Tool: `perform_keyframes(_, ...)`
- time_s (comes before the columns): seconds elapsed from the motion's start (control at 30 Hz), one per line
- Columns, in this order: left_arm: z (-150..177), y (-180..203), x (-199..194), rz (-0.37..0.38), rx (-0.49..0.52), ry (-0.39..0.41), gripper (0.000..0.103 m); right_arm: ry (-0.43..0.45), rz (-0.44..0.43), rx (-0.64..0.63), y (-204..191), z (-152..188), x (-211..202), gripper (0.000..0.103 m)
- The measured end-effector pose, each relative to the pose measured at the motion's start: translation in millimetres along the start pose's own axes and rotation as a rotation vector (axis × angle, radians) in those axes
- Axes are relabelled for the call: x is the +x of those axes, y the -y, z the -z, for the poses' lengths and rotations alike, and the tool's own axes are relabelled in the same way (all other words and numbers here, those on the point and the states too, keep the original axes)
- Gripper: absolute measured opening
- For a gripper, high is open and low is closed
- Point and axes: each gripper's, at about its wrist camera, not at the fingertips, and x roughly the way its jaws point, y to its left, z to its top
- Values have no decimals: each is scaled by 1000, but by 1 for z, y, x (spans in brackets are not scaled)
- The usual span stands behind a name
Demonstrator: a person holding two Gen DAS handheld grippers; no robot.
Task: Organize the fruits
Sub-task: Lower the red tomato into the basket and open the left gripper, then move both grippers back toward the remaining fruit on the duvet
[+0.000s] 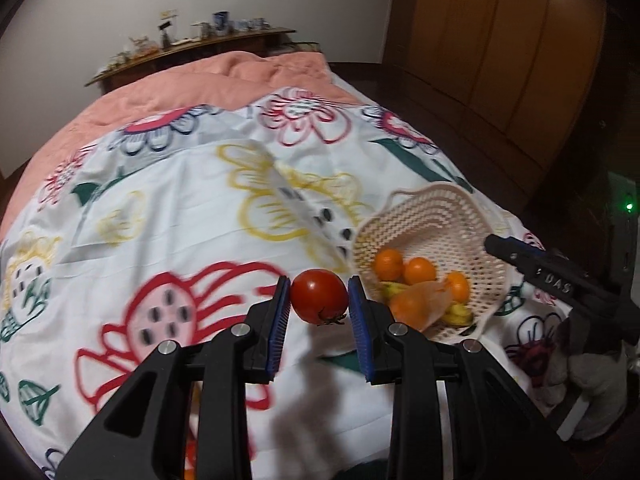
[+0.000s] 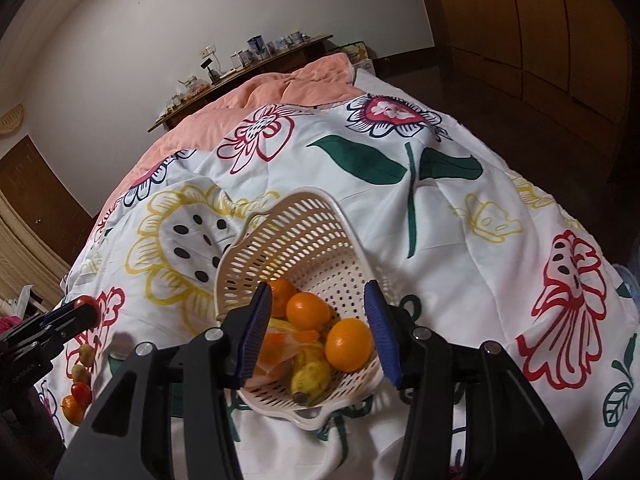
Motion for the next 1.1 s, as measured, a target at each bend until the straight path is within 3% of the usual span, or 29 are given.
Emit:
perform_keyframes(0.33,-10,47,33,89,66,-47,30,19,8,24,19,0,2,48)
perform_keyframes(0.73,-25,82,51,136,120,-46,31,27,9,37,28,3,1,48)
perform_keyframes(0.77,-26,83,52,143,121,-45,34,27,8,38,28,3,1,48)
perform_keyframes(0.87,-28,81,50,148,107,-25,61,27,5,37,29,4,0,48)
perform_keyframes(1.1,-30,66,48,134,41,-16,62,25,1,33,26,5,-2,48)
